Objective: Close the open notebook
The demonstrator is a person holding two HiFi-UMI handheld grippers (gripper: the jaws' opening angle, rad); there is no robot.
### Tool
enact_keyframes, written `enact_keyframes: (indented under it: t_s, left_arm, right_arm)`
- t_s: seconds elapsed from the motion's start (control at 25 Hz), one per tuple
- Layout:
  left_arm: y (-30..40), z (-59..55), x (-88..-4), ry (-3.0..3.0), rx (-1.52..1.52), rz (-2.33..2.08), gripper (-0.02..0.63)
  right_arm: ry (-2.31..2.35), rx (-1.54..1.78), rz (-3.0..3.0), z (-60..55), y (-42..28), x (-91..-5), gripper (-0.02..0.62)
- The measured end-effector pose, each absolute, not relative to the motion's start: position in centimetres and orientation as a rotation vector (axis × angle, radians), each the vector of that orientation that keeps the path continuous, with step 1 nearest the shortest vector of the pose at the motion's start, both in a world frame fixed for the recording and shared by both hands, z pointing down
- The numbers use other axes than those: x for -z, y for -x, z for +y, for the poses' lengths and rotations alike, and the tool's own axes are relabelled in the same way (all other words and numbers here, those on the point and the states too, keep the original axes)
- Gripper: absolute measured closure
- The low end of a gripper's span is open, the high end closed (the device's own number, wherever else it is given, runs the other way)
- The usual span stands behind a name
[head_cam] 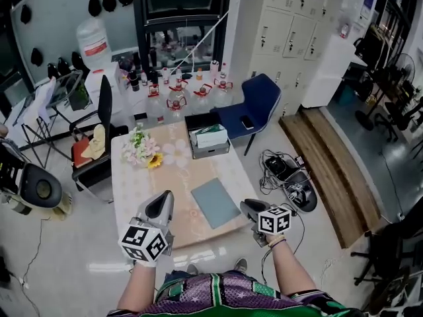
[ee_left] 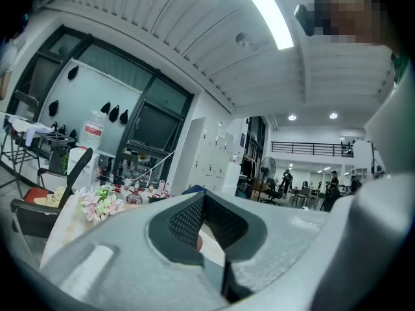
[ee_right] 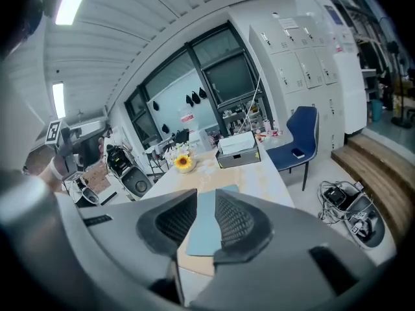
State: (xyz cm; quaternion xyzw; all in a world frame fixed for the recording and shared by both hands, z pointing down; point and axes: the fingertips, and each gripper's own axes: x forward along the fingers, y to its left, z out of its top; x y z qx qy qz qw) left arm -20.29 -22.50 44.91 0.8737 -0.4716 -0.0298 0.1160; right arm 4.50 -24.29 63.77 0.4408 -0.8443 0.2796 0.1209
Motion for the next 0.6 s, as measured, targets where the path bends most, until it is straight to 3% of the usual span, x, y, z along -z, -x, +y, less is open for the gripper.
enact_keyframes:
  t_s: [0.6]
  left_arm:
    - [18.3, -24.1, -40.1, -2.561, 0.12, -1.521, 0.589]
  right_arm:
    - [-1.304, -0.528, -2.598, -26.5, -4.9, -52.2, 0.523]
